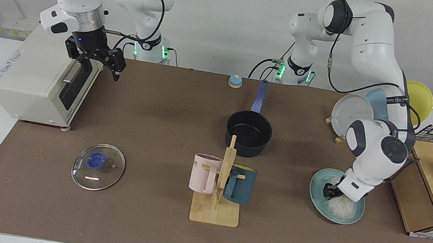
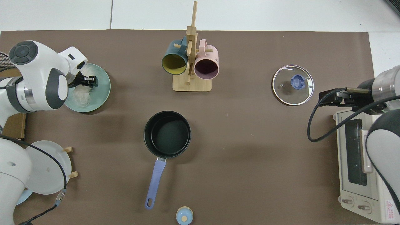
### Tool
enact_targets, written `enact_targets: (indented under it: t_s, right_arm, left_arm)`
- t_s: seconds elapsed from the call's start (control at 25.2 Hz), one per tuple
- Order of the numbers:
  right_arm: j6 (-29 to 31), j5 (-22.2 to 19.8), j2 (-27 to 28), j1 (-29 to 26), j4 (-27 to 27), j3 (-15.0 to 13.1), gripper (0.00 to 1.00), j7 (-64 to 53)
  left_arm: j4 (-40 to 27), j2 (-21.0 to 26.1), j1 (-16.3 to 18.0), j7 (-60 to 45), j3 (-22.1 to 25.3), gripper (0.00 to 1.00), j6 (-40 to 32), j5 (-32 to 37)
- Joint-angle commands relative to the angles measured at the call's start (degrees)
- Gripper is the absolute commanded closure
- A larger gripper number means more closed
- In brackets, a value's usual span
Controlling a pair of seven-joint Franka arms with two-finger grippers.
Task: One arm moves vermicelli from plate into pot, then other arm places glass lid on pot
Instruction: 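Carry the vermicelli over the pot while the right gripper reaches the lid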
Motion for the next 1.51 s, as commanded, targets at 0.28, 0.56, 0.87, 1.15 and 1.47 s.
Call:
enact_targets:
  t_s: [0.28,0.56,0.87,1.15,1.47]
  right_arm:
    - [-1.2,0.22,0.39,-0.16,1.1,0.27,0.01,0.85]
    - [-1.82,0.22,0.21,-0.16,1.01,0.27,0.01,0.85]
    - [-2.43,0.13,-0.14,0.19,0.93,0.36,0.01,0.85]
    - [-2.43,0.13,-0.05,-0.42,1.1,0.27,0.01,0.68]
    - [-3.39,-1.1,3.97,0.19,6.09,0.09,0.01,-1.87]
  left_arm:
    - [0.75,-10.77,0.08,0.24,-0.38,1.0,-12.59,0.82]
    - [-1.7,-18.94,-1.24,-0.64,-0.65,1.0,-21.39,0.2]
    - [-13.12,-28.17,-2.12,-3.18,-2.32,1.0,-18.59,-0.41]
    - [-25.0,-35.04,-5.27,-8.09,-2.49,1.0,-11.37,-0.5]
    - [-24.83,-34.42,-17.22,-23.55,-2.49,1.0,-10.32,-0.5]
